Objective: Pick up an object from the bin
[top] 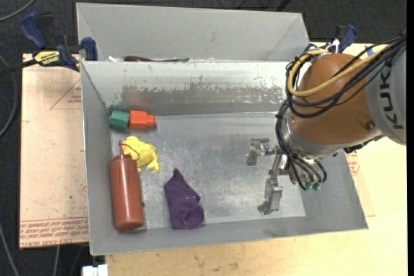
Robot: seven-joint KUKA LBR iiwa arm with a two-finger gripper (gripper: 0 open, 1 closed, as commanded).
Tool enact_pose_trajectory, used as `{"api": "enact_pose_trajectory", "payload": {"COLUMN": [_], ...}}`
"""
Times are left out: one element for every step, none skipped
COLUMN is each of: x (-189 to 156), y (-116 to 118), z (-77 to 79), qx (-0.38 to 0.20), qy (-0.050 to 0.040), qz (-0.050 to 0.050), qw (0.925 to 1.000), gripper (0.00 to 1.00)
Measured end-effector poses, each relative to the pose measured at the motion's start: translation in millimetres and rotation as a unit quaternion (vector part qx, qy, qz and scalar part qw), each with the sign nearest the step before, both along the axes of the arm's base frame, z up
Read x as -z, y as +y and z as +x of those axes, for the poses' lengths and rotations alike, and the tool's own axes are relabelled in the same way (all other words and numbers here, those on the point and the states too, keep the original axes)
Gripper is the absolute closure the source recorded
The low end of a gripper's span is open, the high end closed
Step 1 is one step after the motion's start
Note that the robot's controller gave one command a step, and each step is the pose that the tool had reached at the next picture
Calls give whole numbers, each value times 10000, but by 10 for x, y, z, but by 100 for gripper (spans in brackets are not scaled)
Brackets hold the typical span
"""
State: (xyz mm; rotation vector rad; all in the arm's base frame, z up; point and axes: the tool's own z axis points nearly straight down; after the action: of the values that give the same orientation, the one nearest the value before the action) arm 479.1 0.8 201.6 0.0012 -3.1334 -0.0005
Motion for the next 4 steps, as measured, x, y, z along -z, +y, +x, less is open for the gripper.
{"api": "enact_pose_trajectory", "payload": {"x": [-43,436,553,549], "y": [0,384,960,1134], "z": [16,72,121,91], "qx": [0,-362,-1507,-1959], "qy": [-42,-55,-41,-50], "qz": [0,2,11,12], "qw": [10000,9993,9886,9806], "gripper": [0,0,0,0]}}
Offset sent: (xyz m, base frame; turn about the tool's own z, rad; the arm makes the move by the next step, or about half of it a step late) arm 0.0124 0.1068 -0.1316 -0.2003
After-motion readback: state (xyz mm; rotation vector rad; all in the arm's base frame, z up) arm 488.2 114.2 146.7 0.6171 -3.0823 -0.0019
